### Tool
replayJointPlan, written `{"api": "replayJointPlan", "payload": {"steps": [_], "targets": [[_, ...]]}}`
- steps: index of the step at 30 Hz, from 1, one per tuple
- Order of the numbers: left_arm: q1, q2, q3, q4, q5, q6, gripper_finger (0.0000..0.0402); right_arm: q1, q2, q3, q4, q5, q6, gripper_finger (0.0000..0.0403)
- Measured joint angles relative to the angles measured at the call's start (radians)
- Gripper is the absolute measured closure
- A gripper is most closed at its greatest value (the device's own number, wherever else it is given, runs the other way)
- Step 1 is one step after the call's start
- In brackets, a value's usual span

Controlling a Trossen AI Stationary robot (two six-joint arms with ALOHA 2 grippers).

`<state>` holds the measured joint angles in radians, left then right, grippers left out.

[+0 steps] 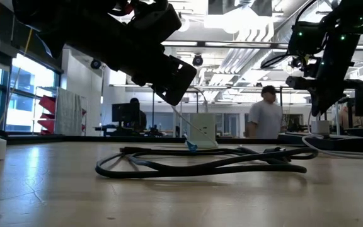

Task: Insert USB
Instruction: Insert the white charger cable into the white charger adapter

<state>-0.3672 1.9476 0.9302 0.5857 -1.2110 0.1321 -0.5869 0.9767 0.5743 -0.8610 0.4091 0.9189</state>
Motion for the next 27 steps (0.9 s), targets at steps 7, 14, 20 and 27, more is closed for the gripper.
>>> {"api": "replayJointPlan", "payload": {"steps": [7,14,20,27], "targets": [[0.000,0.000,0.000,-0.003,-0.005,0.002,0.0377,0.000,-0.007,0.097,-0.035,-0.014,-0.061,0.0403],[-0.006,0.000,0.000,0.004,-0.013,0.020,0.0377,0.023,-0.009,0.177,-0.036,-0.003,-0.134,0.0403],[-0.009,0.000,0.001,0.023,-0.022,0.116,0.0374,0.178,-0.011,0.161,0.162,-0.124,-0.240,0.0403],[0.032,0.000,0.001,0.155,0.128,0.312,0.0324,0.391,-0.014,0.028,0.647,-0.274,-0.264,0.0403]]}}
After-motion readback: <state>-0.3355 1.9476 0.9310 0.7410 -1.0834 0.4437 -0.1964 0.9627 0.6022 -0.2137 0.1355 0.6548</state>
